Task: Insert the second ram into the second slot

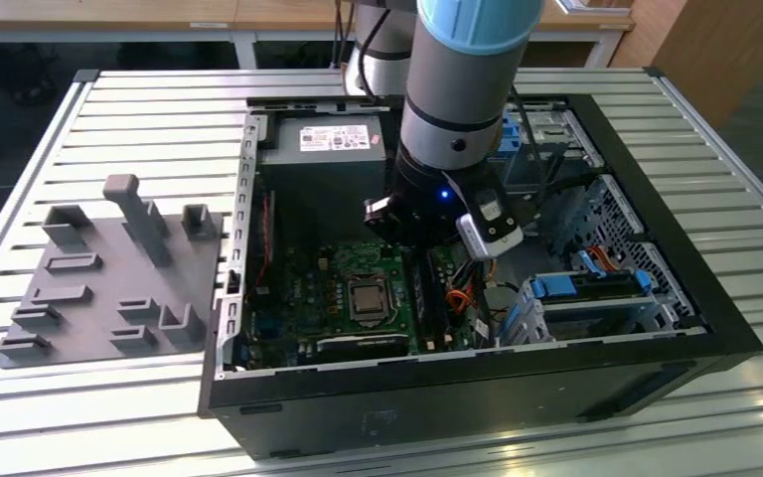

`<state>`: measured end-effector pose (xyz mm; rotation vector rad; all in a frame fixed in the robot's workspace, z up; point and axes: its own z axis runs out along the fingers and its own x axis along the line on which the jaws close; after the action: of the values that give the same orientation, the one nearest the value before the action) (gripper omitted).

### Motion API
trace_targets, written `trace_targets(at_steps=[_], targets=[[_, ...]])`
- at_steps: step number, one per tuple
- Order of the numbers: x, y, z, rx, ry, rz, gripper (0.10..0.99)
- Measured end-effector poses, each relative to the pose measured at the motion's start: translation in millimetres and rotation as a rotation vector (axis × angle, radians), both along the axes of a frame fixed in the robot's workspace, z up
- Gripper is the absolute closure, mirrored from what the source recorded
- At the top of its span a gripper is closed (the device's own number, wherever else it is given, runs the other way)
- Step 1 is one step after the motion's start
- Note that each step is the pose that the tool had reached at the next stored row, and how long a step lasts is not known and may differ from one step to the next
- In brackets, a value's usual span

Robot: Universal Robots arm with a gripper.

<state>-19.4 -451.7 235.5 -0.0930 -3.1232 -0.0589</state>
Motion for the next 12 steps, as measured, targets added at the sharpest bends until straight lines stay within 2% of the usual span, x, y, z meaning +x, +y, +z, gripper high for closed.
trace_targets(at_steps=[6,12], targets=[[-0.1,-0.7,-0.4,0.0,0.0,0.001,0.949],[-0.1,-9.2,-0.6,0.0,0.0001,0.002,0.949]])
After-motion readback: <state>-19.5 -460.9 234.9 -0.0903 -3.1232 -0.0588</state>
